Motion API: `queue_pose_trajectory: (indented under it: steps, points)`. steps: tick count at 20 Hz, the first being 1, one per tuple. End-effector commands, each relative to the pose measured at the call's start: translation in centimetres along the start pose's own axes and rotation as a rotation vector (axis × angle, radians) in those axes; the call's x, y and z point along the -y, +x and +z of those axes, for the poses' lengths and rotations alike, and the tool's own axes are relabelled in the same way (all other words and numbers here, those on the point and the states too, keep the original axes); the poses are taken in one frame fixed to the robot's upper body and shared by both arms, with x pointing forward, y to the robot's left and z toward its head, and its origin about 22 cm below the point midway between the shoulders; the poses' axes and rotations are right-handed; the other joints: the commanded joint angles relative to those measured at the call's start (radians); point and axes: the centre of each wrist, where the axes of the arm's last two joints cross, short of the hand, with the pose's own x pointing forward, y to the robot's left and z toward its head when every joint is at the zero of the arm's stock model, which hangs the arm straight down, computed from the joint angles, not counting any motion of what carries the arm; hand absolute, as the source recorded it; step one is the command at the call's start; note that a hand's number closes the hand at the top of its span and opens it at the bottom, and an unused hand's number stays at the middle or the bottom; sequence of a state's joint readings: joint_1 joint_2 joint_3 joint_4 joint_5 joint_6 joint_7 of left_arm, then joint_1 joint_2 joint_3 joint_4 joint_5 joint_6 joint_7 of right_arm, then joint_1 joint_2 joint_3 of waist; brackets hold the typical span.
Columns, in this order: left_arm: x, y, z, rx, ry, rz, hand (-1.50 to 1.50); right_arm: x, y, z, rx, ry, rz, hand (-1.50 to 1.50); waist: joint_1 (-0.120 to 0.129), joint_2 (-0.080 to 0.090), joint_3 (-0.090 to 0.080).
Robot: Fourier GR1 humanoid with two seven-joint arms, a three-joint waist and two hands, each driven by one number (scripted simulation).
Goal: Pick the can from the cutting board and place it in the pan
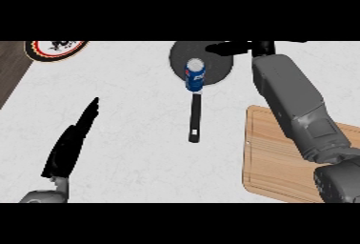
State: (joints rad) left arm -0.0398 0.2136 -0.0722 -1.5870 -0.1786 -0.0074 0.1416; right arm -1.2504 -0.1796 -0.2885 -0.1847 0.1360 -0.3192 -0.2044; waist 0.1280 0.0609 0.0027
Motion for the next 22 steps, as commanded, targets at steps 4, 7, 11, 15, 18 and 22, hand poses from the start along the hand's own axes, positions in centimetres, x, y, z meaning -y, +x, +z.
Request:
queue_pose_trajectory:
  steps: [4,7,11,15,18,22]
  points:
    - [0.0,-1.2,1.0,-0.025,0.009,0.016,0.00,7.8,-2.5,-0.6,0.046,-0.099,-0.021,-1.50,-0.011,-0.004,0.001]
    - [-1.4,-0.2,-0.2,-0.004,0.030,0.002,0.00,10.6,-4.5,0.0,0.090,-0.111,0.018,-1.50,-0.029,-0.005,0.002]
    - [-0.3,-0.4,0.3,-0.017,0.018,0.005,0.00,14.0,-4.2,-0.2,0.082,-0.121,0.019,-1.50,-0.023,-0.011,0.002]
    - [0.2,-0.8,0.7,-0.017,0.027,-0.006,0.00,19.3,-4.7,0.5,0.101,-0.100,0.027,-1.50,-0.032,-0.010,0.003]
    - [-0.5,-0.2,0.4,-0.013,0.017,0.014,0.00,20.3,-6.1,1.3,0.092,-0.098,0.023,-1.50,-0.030,-0.011,0.004]
    - [0.3,-0.4,1.0,-0.012,0.008,0.009,0.00,23.6,-5.9,1.9,0.086,-0.059,0.038,-1.50,-0.028,-0.013,0.005]
